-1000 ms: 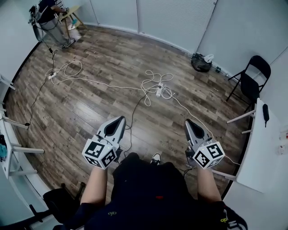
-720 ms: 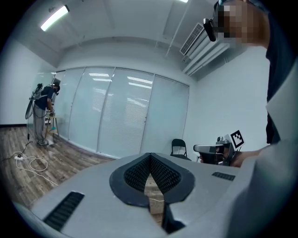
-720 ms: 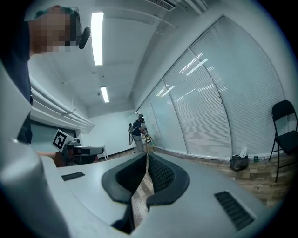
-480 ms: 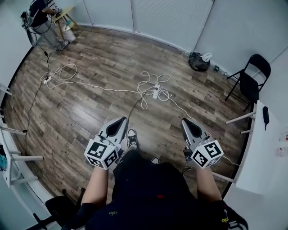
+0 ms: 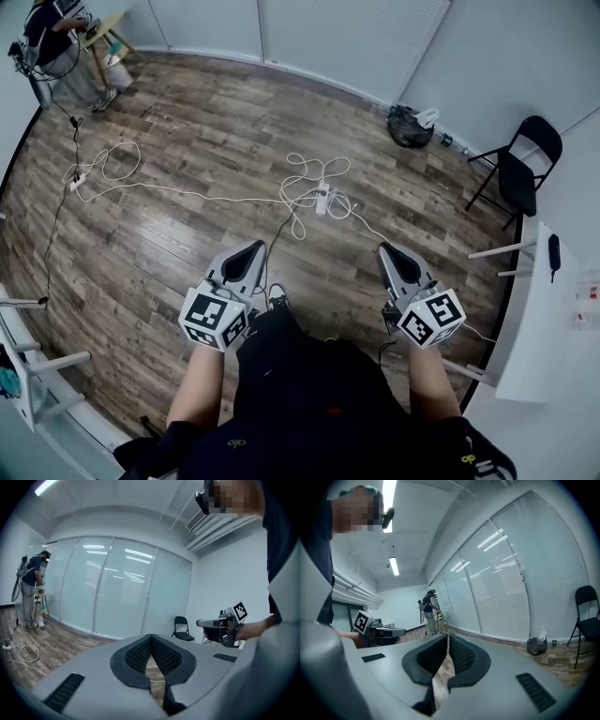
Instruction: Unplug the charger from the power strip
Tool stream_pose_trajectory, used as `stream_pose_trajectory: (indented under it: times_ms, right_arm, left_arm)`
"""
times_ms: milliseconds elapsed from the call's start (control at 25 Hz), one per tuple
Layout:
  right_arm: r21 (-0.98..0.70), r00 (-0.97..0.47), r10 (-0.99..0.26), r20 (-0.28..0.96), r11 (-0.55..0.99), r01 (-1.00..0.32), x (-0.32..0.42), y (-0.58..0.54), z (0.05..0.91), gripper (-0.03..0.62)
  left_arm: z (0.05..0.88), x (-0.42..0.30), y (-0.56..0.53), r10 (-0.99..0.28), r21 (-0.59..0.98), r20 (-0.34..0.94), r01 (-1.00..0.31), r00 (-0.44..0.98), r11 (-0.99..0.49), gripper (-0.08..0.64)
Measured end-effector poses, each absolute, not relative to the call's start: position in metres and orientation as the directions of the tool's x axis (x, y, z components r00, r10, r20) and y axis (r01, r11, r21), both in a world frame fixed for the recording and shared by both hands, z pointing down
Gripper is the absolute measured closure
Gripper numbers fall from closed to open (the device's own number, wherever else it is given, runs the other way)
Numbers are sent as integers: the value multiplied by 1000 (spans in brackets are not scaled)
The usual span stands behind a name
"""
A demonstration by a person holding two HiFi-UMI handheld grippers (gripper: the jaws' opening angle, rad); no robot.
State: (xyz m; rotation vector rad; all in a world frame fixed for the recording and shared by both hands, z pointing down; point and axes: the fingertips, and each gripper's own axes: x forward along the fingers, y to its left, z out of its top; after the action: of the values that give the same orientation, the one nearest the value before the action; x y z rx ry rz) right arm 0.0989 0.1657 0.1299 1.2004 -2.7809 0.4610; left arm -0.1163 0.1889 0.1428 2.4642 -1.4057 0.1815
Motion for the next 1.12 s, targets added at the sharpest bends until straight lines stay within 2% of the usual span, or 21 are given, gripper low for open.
stream_pose_trajectory:
  times_ms: [240,480,760,1120]
  right_arm:
    - [-239,-608,-760,230,561,-793,69,110,133,563]
    - [-243,-570,-779,260,519,-820,58,72,144,563]
    - [-265,-582,-764,280,521,-811,64,28,160,563]
    - [-277,-633,-718,290,570,-773,106,-62,184,563]
  left_arm:
    - [159,-164,128,-772,217,294,-826,564,-520,540]
    - [159,-173,77,-749,224,271,-796,605,-562,540]
    - [173,-147,39,-716,242,302,-777,630,-581,540]
    - [192,-98,-44,-721,201,348,-799,599,-567,540]
